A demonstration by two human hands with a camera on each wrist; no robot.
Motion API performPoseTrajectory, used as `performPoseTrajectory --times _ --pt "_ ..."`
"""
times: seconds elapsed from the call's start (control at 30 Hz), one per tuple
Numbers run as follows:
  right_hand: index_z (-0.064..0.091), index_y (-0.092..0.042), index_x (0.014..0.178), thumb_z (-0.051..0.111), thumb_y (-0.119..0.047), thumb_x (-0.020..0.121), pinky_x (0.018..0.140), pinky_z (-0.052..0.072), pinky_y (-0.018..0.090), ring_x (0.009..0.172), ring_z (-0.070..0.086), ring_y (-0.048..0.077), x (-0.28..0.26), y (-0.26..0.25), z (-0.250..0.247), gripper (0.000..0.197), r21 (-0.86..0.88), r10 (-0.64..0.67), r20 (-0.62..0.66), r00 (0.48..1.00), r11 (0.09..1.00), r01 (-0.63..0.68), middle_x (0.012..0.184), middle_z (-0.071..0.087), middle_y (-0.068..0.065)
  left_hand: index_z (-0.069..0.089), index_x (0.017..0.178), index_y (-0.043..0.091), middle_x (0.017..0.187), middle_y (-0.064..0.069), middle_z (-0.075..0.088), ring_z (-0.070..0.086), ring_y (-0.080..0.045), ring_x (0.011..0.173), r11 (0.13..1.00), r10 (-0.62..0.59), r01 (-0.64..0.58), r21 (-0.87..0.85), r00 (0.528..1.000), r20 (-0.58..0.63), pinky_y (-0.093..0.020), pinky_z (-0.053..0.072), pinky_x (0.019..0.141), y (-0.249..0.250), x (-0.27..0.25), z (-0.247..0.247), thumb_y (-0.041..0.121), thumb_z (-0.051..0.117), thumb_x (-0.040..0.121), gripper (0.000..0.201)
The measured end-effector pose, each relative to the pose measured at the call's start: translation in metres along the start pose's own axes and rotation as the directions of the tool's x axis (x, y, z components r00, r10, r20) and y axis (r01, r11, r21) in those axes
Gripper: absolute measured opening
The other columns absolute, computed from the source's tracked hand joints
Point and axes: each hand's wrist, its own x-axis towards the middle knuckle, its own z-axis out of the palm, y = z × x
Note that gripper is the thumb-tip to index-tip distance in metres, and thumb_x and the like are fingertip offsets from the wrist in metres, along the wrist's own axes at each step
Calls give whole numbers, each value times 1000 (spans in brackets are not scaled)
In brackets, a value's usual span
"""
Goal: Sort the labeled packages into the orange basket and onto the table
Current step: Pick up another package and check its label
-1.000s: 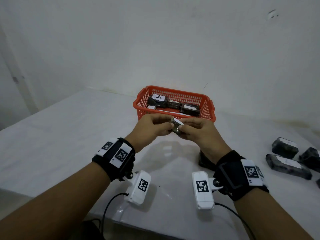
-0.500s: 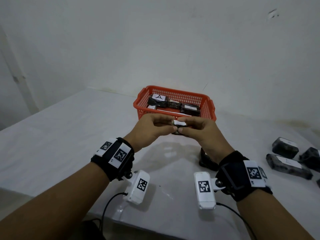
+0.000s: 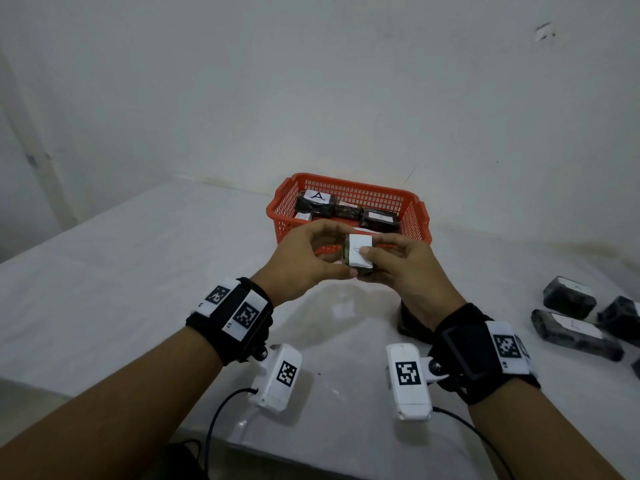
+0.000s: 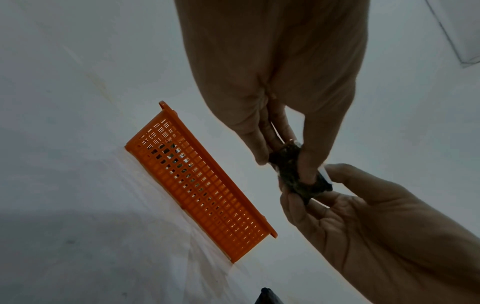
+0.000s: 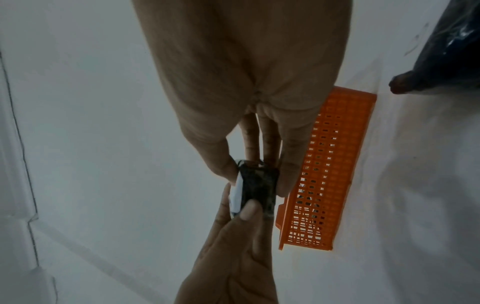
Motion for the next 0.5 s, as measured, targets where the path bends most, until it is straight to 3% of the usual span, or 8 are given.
performPoseTrajectory --times 0.13,0.2,0.33,0.4,0.5 --pt "68 -3 121 78 0 88 82 66 37 105 77 24 0 -1 -3 34 -66 -95 -14 995 993 94 114 76 16 70 128 10 119 -4 77 74 -19 110 999 -13 11 -50 999 -36 -40 59 99 -2 1 0 16 76 93 37" --pt "66 -8 124 78 -3 89 80 65 33 103 77 21 0 0 -2 37 -63 -92 -38 995 994 89 113 76 12 72 124 8 113 -4 79 76 -17 104 1000 7 -7 5 997 -78 -37 61 97 -2 1 0 13 78 90 34" --pt "69 -8 122 68 -26 99 89 64 39 105 77 26 0 1 -1 29 3 85 -12 996 996 -85 114 78 10 71 117 5 109 -2 78 76 -10 100 998 42 -37 52 994 -101 -24 61 86 -2 1 2 2 83 82 37" --pt "73 -5 117 67 -20 101 90 63 40 106 77 30 1 3 -3 23 0 100 9 995 995 -100 113 79 13 71 117 6 111 0 77 75 -8 103 997 48 -43 58 995 -86 -19 59 85 -2 0 1 0 84 81 38" --pt "73 0 114 69 -11 98 88 64 37 102 78 30 0 2 -4 20 -8 39 -17 999 999 -40 109 79 14 71 120 11 114 1 77 74 -11 108 999 25 -25 23 999 -42 -28 59 95 -2 -2 2 11 84 83 39"
